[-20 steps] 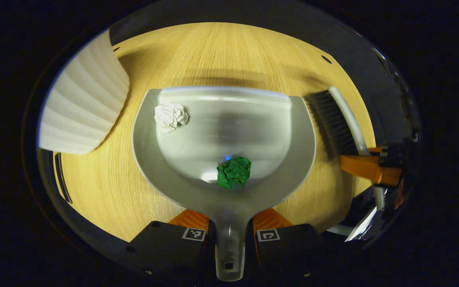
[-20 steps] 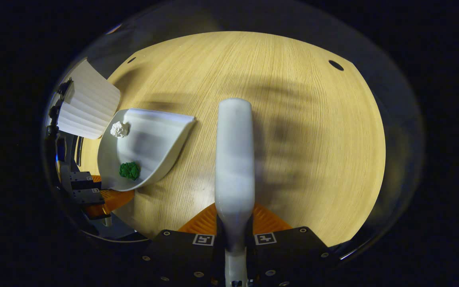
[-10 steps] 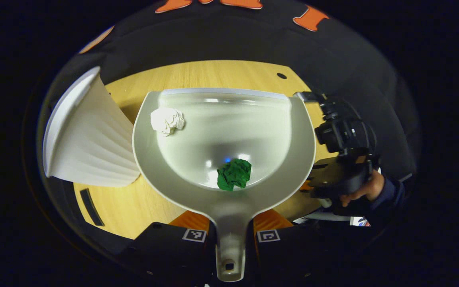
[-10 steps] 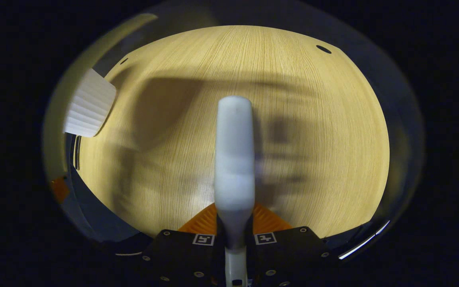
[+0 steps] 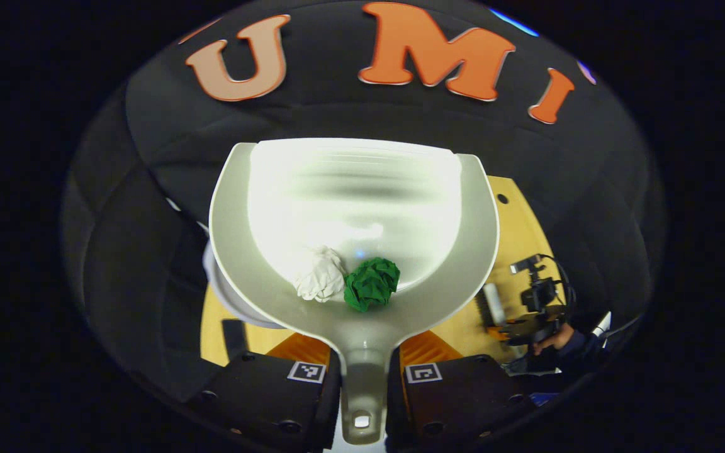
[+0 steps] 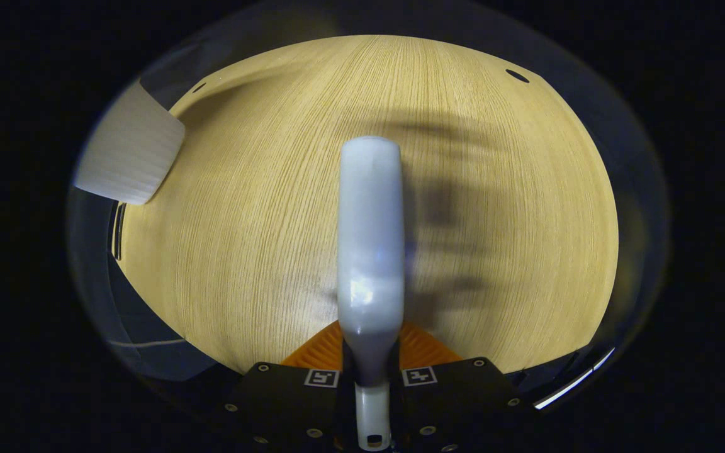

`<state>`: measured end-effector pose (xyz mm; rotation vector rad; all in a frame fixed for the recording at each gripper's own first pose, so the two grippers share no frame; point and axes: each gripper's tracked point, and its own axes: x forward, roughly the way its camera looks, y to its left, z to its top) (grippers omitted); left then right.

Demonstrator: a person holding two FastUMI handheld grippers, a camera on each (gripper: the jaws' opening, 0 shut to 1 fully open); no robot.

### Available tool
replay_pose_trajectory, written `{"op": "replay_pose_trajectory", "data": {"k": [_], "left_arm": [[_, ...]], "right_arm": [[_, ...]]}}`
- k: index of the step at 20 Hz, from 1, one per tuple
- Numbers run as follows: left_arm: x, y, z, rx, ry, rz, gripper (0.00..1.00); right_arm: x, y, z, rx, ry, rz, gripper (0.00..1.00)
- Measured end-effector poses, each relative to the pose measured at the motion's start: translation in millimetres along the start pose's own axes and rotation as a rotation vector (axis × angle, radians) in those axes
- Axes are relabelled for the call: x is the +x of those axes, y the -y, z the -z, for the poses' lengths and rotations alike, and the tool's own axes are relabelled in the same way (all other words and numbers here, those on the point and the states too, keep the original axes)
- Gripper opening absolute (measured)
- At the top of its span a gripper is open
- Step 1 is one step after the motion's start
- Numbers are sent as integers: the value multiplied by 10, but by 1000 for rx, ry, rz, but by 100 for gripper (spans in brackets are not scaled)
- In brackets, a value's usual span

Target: Pick up the small broom and dustpan from the desktop, sweep the trash into the dustpan with the broom, and then empty the trash into the garbage bin.

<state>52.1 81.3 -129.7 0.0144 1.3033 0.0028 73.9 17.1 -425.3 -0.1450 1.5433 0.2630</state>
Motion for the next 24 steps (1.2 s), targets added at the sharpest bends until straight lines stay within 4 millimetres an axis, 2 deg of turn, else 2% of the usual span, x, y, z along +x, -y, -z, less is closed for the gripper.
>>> {"op": "replay_pose_trajectory", "data": {"k": [2, 4, 5, 7, 12, 13, 14, 17, 19, 20, 22, 24], "left_arm": [[77, -562, 120, 5, -65, -111, 32], [230, -907, 305, 13, -147, -188, 32], [344, -853, 401, 27, -187, -211, 31], [244, -919, 347, 117, -235, -247, 32], [111, -1090, 87, 370, -308, -383, 31], [97, -1121, 98, 435, -315, -419, 31], [63, -1170, 46, 512, -331, -465, 34], [-54, -1215, -170, 746, -336, -606, 31], [-121, -1240, -228, 870, -330, -674, 34], [-143, -1272, -261, 934, -324, -711, 31], [-139, -1328, -316, 1038, -311, -779, 31], [-146, -1244, -363, 1114, -286, -833, 31]], "right_arm": [[-9, 7, 33, -5, -2, -3, 22], [2, 18, 45, -16, -4, -4, 22], [2, 36, 41, -17, -3, -1, 22], [-7, 25, 60, -19, -4, 2, 22], [-23, 38, 104, -19, 1, -1, 22], [-25, 42, 110, -18, 2, -1, 22], [-20, 59, 107, -17, 3, -1, 22], [-18, 65, 130, -17, 4, -1, 21], [-23, 75, 142, -23, 5, 4, 22], [-29, 90, 148, -25, 4, 8, 22], [-22, 108, 163, -29, 3, 14, 22], [-31, 119, 160, -29, 2, 16, 22]]}}
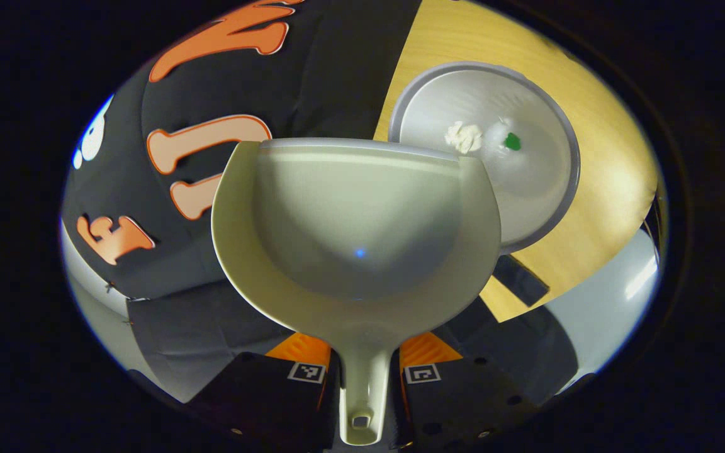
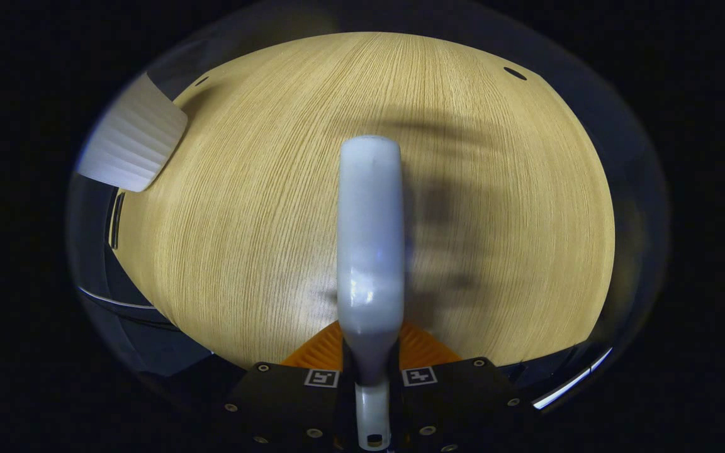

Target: Pick up the small broom and dustpan from the desktop, sweep the trash into the dustpan with the broom, and then empty the trash into the garbage bin.

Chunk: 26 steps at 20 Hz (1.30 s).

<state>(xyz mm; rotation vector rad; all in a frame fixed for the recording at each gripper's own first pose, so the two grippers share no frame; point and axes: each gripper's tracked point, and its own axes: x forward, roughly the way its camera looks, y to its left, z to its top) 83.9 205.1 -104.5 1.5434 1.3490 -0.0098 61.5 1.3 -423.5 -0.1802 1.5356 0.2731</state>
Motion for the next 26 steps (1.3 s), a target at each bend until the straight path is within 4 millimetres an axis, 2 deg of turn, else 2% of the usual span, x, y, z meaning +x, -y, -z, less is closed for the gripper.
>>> {"op": "replay_pose_trajectory", "data": {"k": [1, 3, 7, 9, 11, 13, 15, 18, 19, 21, 26], "left_arm": [[-15, 2, -10, 2, 9, -17, 31], [35, 106, -44, -111, 45, 46, 31], [-27, 639, -181, -427, 79, 259, 31], [-83, 824, -262, -582, 99, 331, 31], [-159, 991, -436, -761, 139, 425, 31], [-348, 1168, -782, -932, 206, 574, 31], [-619, 1242, -1178, -1035, 297, 722, 31], [-1085, 1469, -1754, -1089, 375, 953, 31], [-1302, 1610, -1908, -1094, 392, 1016, 31], [-1470, 1867, -2207, -1062, 401, 1087, 31], [-1340, 2533, -2473, -1016, 358, 1147, 31]], "right_arm": [[-5, 10, -6, 0, 0, -1, 22], [2, -2, -2, 8, 0, -4, 22], [-10, 7, -16, 22, 12, -10, 22], [0, -3, -16, 42, 23, -17, 22], [-26, -7, -38, 62, 36, -6, 22], [-47, -31, -31, 76, 37, -2, 22], [-42, -1, -43, 77, 42, 8, 22], [-43, -14, -51, 82, 48, 22, 21], [-42, -10, -39, 86, 46, 29, 22], [-50, -8, -23, 99, 43, 41, 22], [-46, -25, -12, 119, 45, 43, 21]]}}
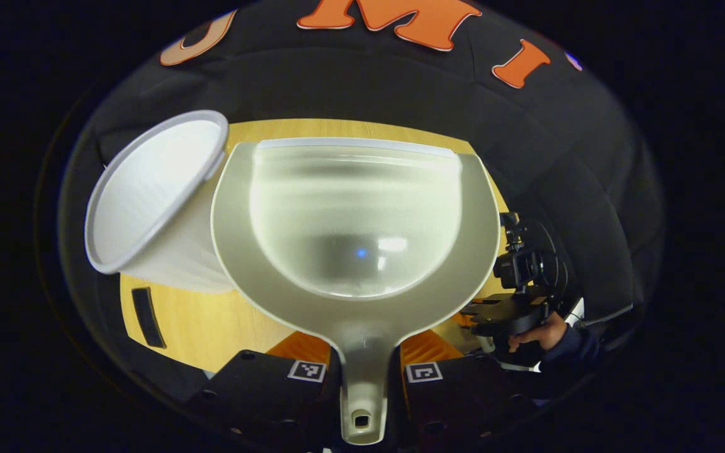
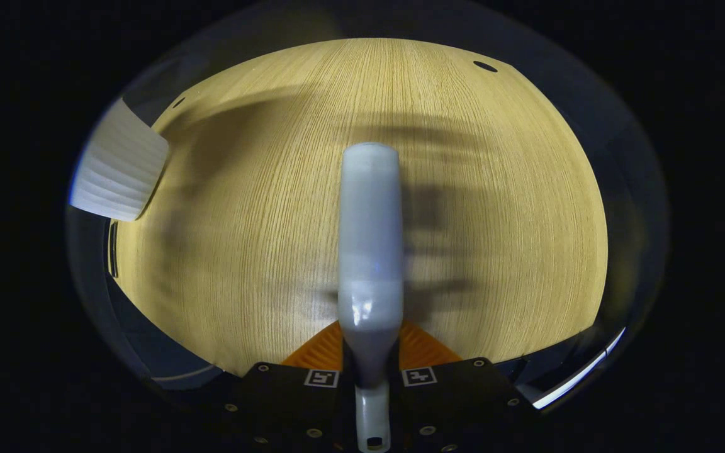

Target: Pick up the small broom and dustpan from the desktop, sweep the trash into the dustpan with the broom, and then empty the trash into the garbage bin.

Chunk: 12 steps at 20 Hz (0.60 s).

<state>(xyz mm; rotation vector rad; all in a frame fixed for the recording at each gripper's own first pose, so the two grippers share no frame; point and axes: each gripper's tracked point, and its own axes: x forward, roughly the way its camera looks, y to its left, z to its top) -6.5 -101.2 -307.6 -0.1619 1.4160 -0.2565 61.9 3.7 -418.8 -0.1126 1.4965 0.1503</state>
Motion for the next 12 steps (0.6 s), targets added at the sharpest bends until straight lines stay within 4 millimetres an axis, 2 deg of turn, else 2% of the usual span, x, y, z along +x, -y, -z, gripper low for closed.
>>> {"op": "replay_pose_trajectory", "data": {"k": [3, 6, 9, 12], "left_arm": [[616, 88, 317, -48, -65, -25, 32], [1155, 20, 653, -57, -125, -65, 32], [1543, 2, 902, -98, -169, -70, 32], [1873, 15, 1047, -104, -193, -72, 32]], "right_arm": [[0, -21, -8, 9, 6, 2, 22], [7, -7, -3, 10, 4, 9, 22], [2, -25, 4, 20, 8, 22, 22], [9, -21, 12, 22, 7, 27, 23]]}}
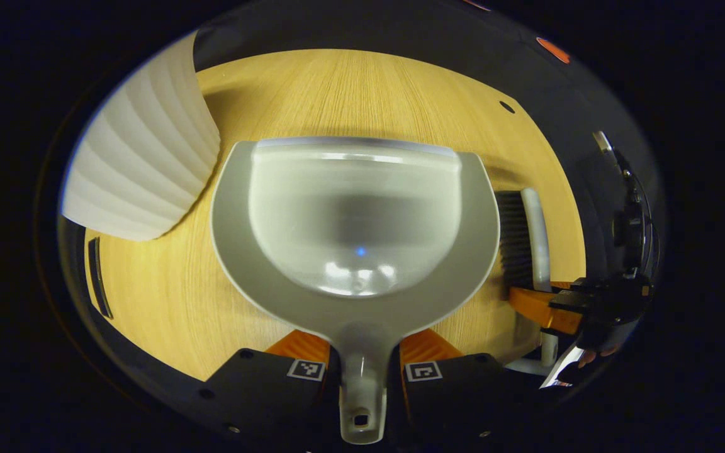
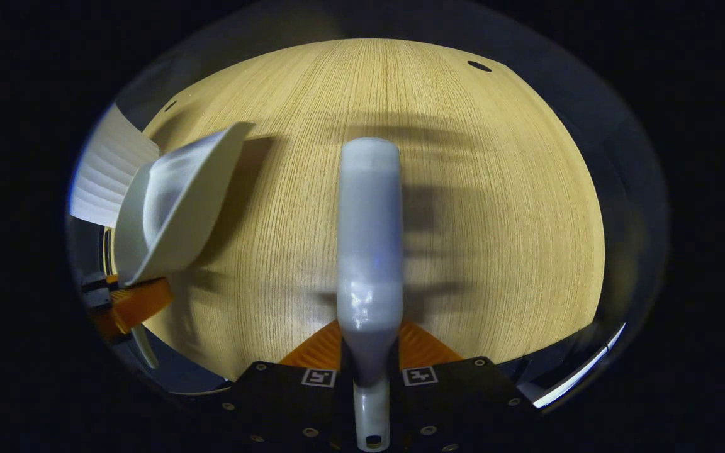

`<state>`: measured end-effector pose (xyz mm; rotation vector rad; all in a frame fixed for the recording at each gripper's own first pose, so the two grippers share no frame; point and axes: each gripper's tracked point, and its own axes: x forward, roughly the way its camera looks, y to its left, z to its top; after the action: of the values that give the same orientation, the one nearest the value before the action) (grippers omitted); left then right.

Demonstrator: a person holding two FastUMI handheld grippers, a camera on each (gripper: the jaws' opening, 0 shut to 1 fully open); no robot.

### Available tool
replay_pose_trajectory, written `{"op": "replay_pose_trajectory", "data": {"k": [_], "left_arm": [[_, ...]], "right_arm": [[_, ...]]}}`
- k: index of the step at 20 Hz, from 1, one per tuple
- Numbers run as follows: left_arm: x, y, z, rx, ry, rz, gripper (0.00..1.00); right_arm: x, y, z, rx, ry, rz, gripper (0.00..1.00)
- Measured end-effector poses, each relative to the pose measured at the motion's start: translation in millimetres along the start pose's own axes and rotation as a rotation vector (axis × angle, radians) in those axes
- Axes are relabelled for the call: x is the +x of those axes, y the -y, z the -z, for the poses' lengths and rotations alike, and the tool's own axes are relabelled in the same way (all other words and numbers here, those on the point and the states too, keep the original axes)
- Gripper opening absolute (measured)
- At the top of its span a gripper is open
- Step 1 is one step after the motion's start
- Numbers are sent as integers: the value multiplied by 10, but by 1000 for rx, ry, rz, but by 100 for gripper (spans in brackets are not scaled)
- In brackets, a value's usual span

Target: Pick up the small broom and dustpan from the desktop, sweep the trash into the dustpan with the broom, and then empty the trash into the garbage bin.

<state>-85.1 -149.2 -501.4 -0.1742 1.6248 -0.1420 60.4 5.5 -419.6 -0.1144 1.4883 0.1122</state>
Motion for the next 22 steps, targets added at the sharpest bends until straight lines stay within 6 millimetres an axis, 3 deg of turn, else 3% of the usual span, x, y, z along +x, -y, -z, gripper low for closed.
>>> {"op": "replay_pose_trajectory", "data": {"k": [2, 3, 4, 9, 10, 11, 12, 13, 14, 15, 16, 17, 19, 22], "left_arm": [[159, 11, 50, -2, -25, -20, 32], [188, 17, 42, 9, -23, -35, 32], [229, 15, 26, 17, -22, -40, 33], [361, 70, -77, 33, -24, -51, 40], [396, 90, -122, 51, -17, -43, 52], [58, 62, 77, 58, -11, -39, 74], [342, 80, -94, 61, -11, -41, 87], [314, 89, -94, 64, -6, -45, 100], [276, 71, -104, 64, 2, -46, 100], [214, 74, -106, 61, 2, -47, 98], [108, 84, -121, 59, 17, -48, 99], [28, 113, -137, 59, 25, -44, 99], [-224, 194, -188, 54, 56, -29, 98], [-597, 332, -441, 67, 163, -26, 99]], "right_arm": [[10, 13, -7, -6, 1, 4, 24], [7, 13, -1, -10, 1, 1, 17], [1, 25, -11, -14, 6, -1, 25], [-134, 6, -33, -23, 11, -18, 34], [-148, -16, -43, -21, 13, -27, 26], [-113, -80, -44, -11, 15, -48, 41], [-105, -116, -51, -5, 16, -61, 35], [-96, -150, -27, -1, 14, -83, 48], [-137, -174, -50, 4, 26, -100, 53], [-186, -161, -90, 8, 52, -98, 76], [-240, -145, -153, 10, 88, -96, 72], [-309, -122, -207, 11, 120, -88, 88], [-553, -111, -309, 20, 184, -83, 96], [-1012, -31, -577, 44, 338, -63, 96]]}}
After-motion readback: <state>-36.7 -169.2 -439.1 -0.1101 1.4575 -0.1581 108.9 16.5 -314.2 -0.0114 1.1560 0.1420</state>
